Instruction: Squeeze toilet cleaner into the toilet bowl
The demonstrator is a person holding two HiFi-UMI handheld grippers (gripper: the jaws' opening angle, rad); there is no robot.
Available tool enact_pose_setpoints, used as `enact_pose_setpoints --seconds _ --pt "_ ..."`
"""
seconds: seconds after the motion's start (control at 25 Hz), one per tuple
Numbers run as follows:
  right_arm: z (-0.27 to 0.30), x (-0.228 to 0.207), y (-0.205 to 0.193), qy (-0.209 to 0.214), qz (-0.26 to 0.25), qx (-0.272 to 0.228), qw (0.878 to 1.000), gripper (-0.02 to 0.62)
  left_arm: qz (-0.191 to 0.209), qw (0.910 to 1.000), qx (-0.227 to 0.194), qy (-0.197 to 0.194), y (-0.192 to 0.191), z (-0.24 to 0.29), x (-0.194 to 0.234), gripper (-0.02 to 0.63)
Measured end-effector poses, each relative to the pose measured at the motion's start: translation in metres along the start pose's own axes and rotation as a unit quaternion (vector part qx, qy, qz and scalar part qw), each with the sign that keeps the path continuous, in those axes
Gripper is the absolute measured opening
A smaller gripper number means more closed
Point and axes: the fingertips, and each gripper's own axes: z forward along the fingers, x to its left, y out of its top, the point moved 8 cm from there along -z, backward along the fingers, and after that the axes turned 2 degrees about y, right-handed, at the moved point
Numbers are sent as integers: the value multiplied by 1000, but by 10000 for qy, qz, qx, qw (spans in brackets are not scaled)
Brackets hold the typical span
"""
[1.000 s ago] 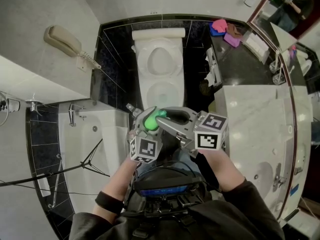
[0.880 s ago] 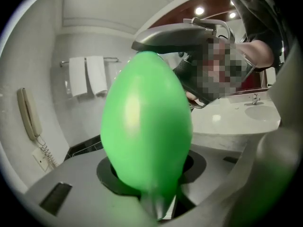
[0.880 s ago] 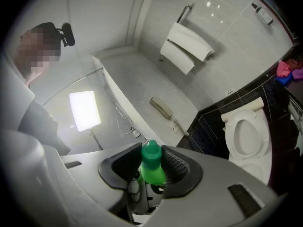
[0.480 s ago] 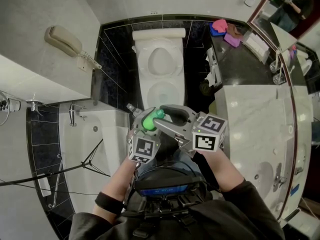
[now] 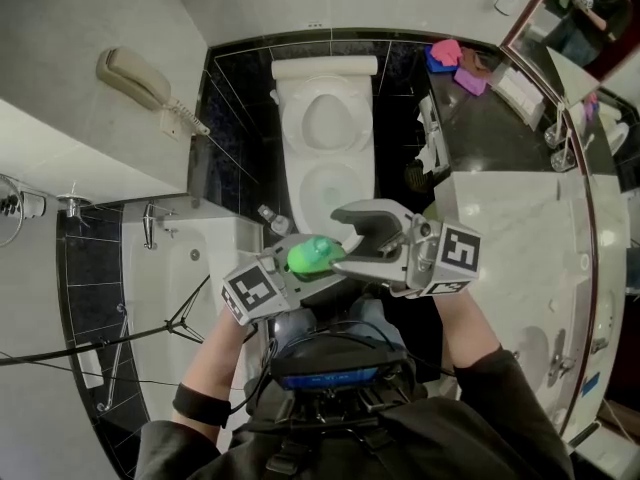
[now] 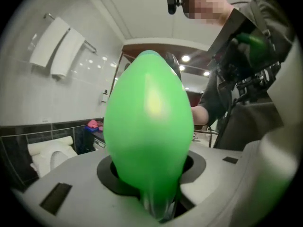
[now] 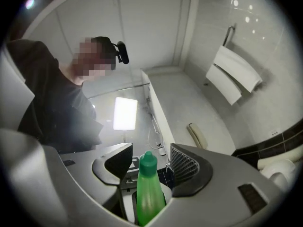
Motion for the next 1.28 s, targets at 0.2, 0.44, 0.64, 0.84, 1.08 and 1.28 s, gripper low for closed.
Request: enact_pose_setpoints --seconds 0.2,0.44,0.64,0.84,1.08,1.28 --pt "10 12 7 462 -516 582 9959 267 -12 9979 14 -642 13 -2 -7 184" --pt "13 22 10 824 -752 546 9923 258 -1 9925 83 -1222 22 -1 -14 184" --pt "12 29 11 971 -877 582 9897 225 59 9888 114 -1488 25 1 -21 184" --pt "13 35 10 1066 -948 598 9880 153 39 9854 87 -1701 24 5 -28 184" --pt "13 35 10 944 -839 591 9902 150 23 9873 101 -1584 25 5 -27 184" --pt "11 28 2 442 -458 707 9955 152 215 9976 293 -597 17 7 -16 184"
